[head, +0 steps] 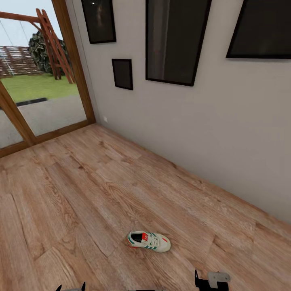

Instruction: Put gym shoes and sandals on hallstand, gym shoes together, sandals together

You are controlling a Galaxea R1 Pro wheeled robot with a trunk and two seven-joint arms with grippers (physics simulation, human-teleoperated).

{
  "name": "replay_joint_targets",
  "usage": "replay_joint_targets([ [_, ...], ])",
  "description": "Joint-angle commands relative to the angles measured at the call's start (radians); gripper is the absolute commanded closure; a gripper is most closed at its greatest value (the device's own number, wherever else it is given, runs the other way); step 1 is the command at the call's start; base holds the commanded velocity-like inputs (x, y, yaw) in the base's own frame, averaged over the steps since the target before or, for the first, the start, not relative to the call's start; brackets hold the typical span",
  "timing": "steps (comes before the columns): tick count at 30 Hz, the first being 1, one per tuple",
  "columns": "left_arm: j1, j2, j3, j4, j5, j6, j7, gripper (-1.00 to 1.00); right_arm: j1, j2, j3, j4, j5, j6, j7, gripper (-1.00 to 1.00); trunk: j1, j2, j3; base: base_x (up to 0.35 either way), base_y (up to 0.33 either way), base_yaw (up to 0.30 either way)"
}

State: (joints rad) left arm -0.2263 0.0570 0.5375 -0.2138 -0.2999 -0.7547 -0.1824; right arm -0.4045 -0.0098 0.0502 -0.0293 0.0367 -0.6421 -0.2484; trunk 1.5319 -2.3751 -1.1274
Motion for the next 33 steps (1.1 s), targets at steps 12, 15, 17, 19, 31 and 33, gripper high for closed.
replay_joint_targets([
  [12,-0.001,0.000,0.009,0.000,-0.007,-0.003,-0.005,-1.00,-0.001,-0.002,0.006,0.000,0.005,-0.001,-0.009,-1.00,0.000,0.000,-0.001,0.241,0.074,0.000],
  [15,-0.001,0.000,0.009,0.000,-0.008,-0.002,-0.005,-1.00,-0.001,-0.002,0.006,0.000,0.005,-0.001,-0.009,-1.00,0.000,0.000,-0.001,0.324,0.018,0.000],
  [17,-0.001,0.000,0.009,0.000,-0.007,-0.002,-0.005,-1.00,-0.001,-0.001,0.006,0.000,0.004,-0.001,-0.009,-1.00,0.000,0.000,-0.001,0.276,0.007,0.000],
  [19,-0.001,0.000,0.010,0.000,-0.007,-0.003,-0.005,-1.00,-0.001,-0.001,0.007,0.000,0.004,-0.001,-0.009,-1.00,0.000,0.000,-0.001,0.175,0.004,-0.004],
  [31,-0.001,0.000,0.010,0.001,-0.007,-0.003,-0.005,-1.00,-0.001,-0.002,0.005,0.000,0.003,-0.001,-0.009,-1.00,0.000,0.000,-0.001,0.045,0.001,-0.199],
  [33,-0.001,0.000,0.010,0.001,-0.007,-0.003,-0.005,-1.00,-0.001,-0.002,0.005,0.000,0.003,-0.001,-0.009,-1.00,0.000,0.000,-0.001,0.007,0.000,-0.283],
])
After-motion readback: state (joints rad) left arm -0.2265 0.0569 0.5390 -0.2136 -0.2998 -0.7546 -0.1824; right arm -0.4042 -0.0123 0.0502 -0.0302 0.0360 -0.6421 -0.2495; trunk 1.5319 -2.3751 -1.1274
